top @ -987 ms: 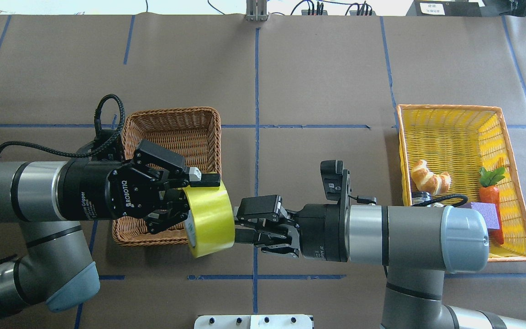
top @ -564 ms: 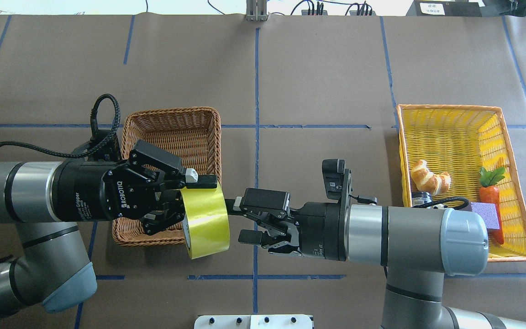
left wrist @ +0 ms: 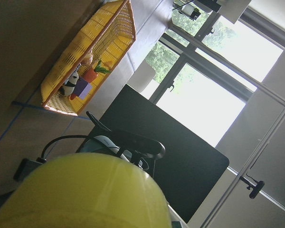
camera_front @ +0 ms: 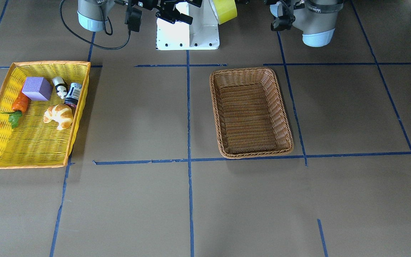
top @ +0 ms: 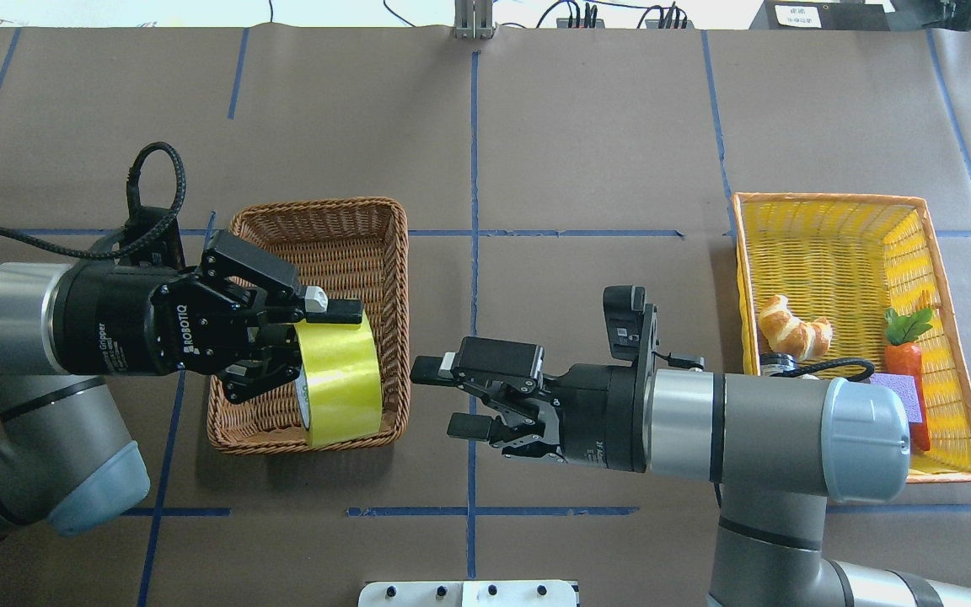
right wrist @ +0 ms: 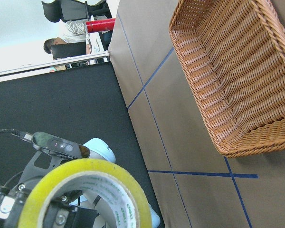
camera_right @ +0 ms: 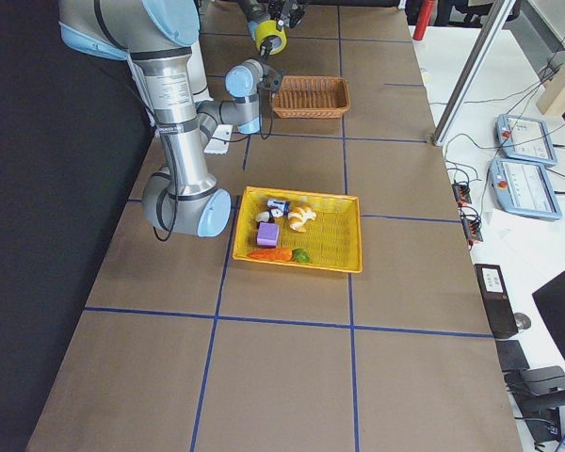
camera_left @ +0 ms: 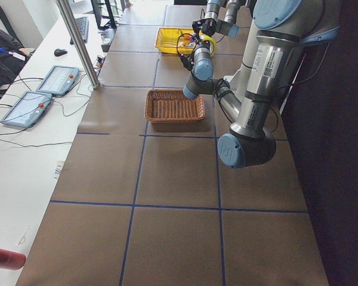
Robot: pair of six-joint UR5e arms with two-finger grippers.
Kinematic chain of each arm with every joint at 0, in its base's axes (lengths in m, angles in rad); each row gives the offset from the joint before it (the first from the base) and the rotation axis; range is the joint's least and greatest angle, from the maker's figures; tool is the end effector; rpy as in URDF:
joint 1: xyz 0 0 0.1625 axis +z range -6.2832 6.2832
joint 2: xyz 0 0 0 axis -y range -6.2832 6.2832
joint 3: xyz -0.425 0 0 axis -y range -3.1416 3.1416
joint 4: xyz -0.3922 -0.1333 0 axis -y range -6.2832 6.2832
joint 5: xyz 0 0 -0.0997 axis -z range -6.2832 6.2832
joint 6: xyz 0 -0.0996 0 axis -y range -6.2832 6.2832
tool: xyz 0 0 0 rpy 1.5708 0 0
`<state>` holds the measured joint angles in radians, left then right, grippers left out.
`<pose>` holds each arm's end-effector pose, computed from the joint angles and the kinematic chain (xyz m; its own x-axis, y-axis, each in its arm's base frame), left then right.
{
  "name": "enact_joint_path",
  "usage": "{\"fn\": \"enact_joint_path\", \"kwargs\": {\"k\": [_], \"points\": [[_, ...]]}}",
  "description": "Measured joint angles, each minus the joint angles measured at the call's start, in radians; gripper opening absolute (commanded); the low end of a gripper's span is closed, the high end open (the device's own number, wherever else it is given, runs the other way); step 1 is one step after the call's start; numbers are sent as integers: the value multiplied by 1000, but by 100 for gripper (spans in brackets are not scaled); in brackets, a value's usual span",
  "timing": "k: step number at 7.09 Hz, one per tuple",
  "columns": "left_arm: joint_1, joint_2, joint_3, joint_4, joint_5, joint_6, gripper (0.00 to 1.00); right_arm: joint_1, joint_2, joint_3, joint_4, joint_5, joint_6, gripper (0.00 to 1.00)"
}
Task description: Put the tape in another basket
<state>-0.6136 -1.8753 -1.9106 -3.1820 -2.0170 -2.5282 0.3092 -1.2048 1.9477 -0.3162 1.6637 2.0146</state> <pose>0.3139 -0.3315 0.1983 -0.4989 -0.5508 -0.6691 -0.2811 0.8331 -0.4763 -0.4290 -0.2673 0.1623 -0.4516 0.3045 0.8386 -0.0317 0.9339 -0.3562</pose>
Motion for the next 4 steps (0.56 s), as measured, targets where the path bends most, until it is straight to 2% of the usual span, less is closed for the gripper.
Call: {"fn": "enact_joint_path", "kwargs": {"k": [2,4], "points": [[-36,-4,1,160,-73,142,2,55,-23,2,-12,0,-106,99],[-38,-13,-5,370,-91,321,2,109,-93,13,-77,3,-303,99]]}}
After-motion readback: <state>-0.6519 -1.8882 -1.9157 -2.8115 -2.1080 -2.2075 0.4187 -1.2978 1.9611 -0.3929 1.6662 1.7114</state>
